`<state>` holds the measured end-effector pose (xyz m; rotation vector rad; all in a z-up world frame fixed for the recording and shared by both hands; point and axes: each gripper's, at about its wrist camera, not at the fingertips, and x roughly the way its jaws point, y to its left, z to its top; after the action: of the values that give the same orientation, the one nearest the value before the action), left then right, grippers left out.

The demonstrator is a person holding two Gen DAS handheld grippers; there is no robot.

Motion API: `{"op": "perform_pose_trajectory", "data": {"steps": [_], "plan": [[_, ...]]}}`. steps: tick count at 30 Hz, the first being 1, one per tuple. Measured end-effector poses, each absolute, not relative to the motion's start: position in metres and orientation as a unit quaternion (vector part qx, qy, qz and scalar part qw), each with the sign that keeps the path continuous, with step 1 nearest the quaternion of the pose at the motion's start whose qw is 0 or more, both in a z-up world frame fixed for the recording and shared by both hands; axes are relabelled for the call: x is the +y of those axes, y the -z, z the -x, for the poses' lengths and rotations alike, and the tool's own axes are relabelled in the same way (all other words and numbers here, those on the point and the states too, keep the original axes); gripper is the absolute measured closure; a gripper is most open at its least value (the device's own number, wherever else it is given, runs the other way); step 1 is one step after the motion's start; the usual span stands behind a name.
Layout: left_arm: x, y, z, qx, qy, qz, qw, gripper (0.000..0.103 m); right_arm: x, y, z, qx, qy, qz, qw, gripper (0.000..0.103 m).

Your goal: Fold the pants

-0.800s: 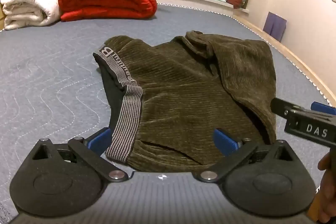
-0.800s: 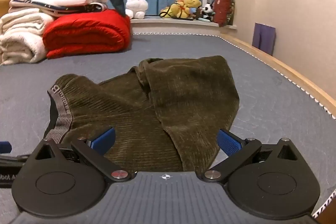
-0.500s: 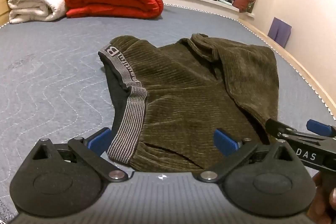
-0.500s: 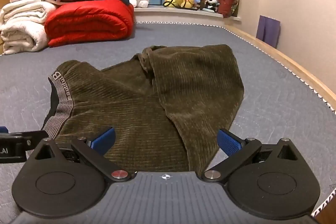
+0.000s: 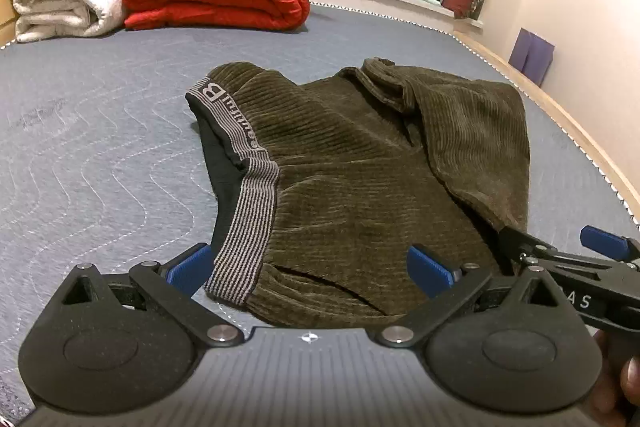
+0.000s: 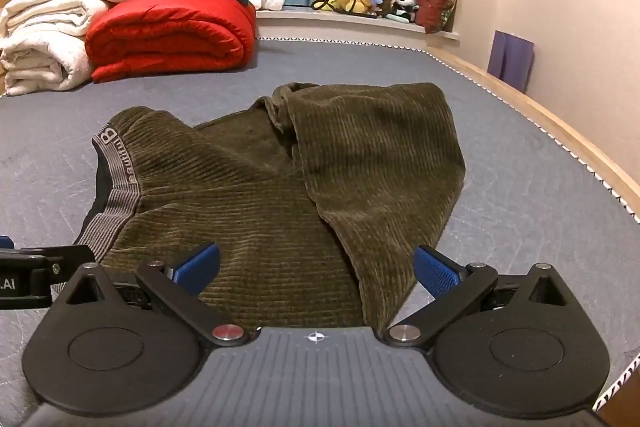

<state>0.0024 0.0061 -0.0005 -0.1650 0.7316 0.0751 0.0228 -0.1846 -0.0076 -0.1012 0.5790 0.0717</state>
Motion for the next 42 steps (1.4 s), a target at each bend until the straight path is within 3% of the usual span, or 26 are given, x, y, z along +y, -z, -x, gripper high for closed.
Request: {"op": "perform_pose_trajectory", "data": {"steps": [34, 42], "plan": [[-0.003, -0.005, 0.008, 0.334, -0.006, 0.069, 0.940, 0.000, -0.183, 0.011, -0.023, 0.291, -0.027, 0.057, 0.955, 0.001], [0.038, -0.056, -0.035, 0.318, -0.012, 0.055, 0.946, 0.000, -0.185, 0.009, -0.024, 0.292, -0.027, 0.044, 0.955, 0.004]]}}
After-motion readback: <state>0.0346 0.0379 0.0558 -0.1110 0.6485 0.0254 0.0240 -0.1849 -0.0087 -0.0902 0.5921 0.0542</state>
